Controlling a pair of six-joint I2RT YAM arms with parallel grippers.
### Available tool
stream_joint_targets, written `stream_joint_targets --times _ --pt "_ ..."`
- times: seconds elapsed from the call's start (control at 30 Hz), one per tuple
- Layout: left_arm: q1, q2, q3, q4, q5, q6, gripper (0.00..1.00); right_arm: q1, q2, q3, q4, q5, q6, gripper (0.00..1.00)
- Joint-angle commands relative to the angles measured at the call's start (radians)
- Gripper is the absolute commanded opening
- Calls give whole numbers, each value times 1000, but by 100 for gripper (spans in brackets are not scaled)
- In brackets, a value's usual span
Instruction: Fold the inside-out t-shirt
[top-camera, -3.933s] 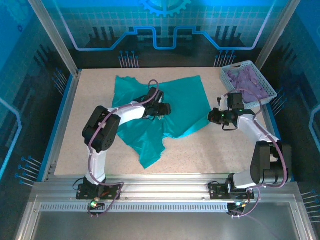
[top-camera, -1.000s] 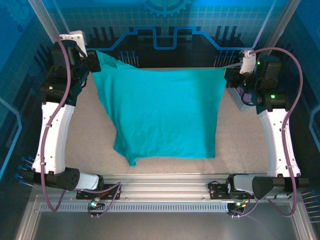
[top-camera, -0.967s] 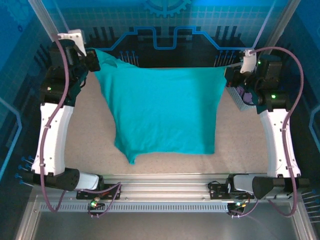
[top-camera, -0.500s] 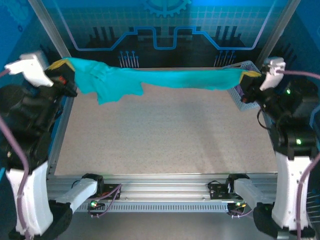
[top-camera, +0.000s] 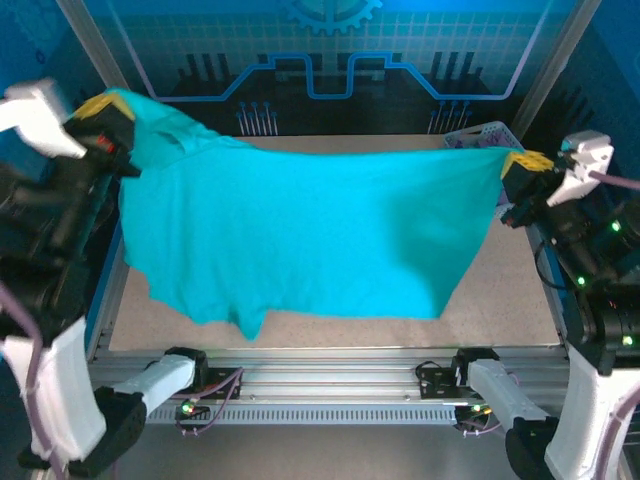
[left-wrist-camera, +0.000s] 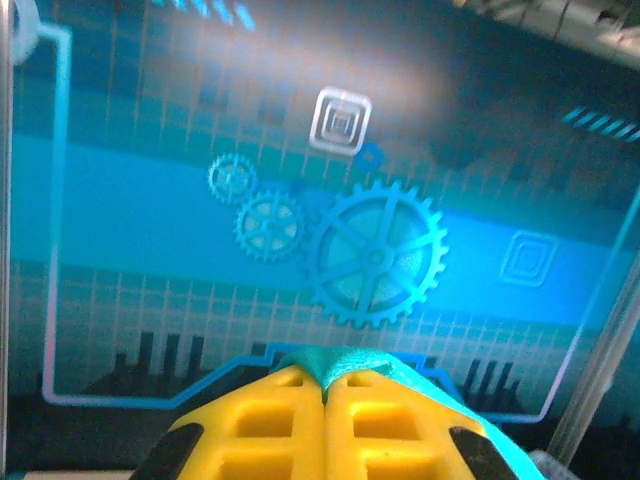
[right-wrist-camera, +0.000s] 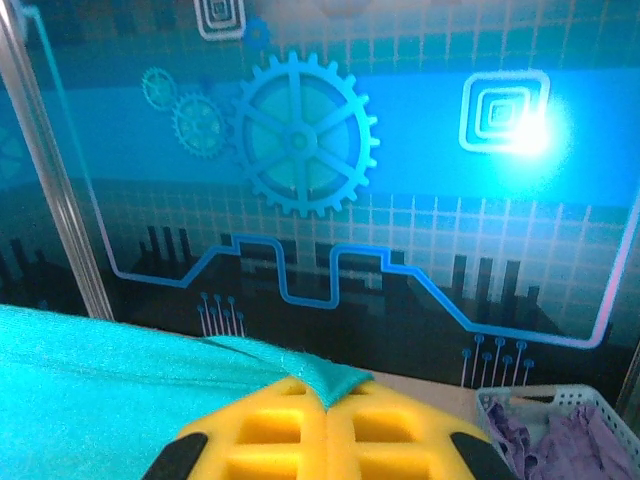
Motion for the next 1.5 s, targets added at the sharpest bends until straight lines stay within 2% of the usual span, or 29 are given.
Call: stream_joint_targets --times 0.0,0.2,0.33,0.4,0.5,0.57,0.63,0.7,0.83,0.97,1.03,1.1,1.17,1.23,1.3,1.37,1.47 --pt "10 115 -64 56 -53 44 0 1 98 -57 61 28 -18 0" --pt "15 304 -233 235 -81 65 0 60 336 -162 222 80 -40 0" --pt "28 532 -255 336 -74 65 4 87 633 -150 342 119 -32 4" --pt "32 672 -233 389 -68 64 4 93 799 -84 373 139 -16 4" --pt "35 907 -92 367 -48 42 8 93 1110 129 331 178 6 12" --pt "35 1027 39 306 -15 25 18 94 1256 287 257 208 5 18" --pt "35 1092 126 256 16 5 27 100 1336 384 195 237 5 24" --pt "36 1073 101 268 36 -16 36 110 1329 362 190 248 -3 29" --pt "37 893 -165 368 83 -108 51 134 1206 156 218 211 3 34" --pt "37 643 -578 579 156 -283 55 181 1034 -133 240 158 51 38" --pt "37 543 -781 715 206 -388 58 203 950 -275 261 101 95 47" --pt "36 472 -933 791 254 -487 59 226 876 -391 254 83 132 55" --pt "20 422 -1046 815 321 -559 60 238 794 -508 226 108 160 57" --pt "-20 379 -1124 787 363 -570 61 234 717 -620 197 140 194 57" --pt "-92 337 -1184 722 365 -515 62 233 628 -717 182 162 226 57" --pt "-177 297 -1221 602 321 -453 62 232 543 -807 161 184 263 58" --pt "-280 226 -1307 505 233 -438 63 232 451 -924 144 202 325 58"
